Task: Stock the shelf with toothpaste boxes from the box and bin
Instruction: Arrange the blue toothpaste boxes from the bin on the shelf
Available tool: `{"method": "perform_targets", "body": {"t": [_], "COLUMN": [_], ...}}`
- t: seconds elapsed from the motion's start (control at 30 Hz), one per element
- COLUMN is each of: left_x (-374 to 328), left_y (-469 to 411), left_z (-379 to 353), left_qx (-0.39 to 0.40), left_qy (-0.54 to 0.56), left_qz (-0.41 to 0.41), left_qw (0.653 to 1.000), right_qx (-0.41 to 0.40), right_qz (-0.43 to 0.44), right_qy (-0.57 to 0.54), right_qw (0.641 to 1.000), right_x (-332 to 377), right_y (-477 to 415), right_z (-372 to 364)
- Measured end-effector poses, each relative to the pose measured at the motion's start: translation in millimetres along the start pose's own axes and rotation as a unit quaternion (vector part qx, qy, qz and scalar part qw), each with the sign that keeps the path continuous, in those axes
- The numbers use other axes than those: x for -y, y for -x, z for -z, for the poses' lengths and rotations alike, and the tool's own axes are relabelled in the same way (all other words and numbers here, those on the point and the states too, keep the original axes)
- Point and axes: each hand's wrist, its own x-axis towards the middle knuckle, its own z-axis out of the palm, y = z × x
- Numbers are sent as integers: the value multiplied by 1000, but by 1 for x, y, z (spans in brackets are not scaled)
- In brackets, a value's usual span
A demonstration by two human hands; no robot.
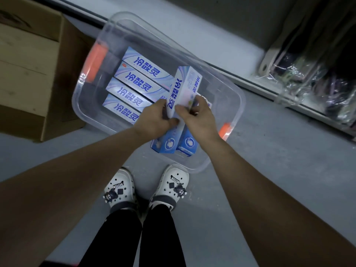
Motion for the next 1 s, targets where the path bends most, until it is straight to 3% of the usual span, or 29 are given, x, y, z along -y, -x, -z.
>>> {"method": "perform_targets", "body": {"t": [0.13, 0.3, 0.53, 0.8, 1.0], "left_x": [11, 27, 41, 35, 19], "left_y": [-4, -17, -29, -23, 6], "left_z": [17, 21, 12, 16, 39], "left_qx": [-26, -54, -63, -62, -71], "left_qy": [3, 21, 90, 79, 133], "left_qz": [17, 20, 21, 15, 41], "left_qw": [1000, 998, 994, 995, 988], "right_qx": [-40, -44, -27, -23, -34], "right_qz": [20, -66, -95, -184, -193], "right_qy": [105, 327, 454, 368, 121], "right_qw": [993, 942, 886, 911, 973], "right_x": [1, -25, -52, -47, -22], "right_y": [-13, -34, -57, -57, -19], "right_z": [-4, -18, -35, -40, -23]}}
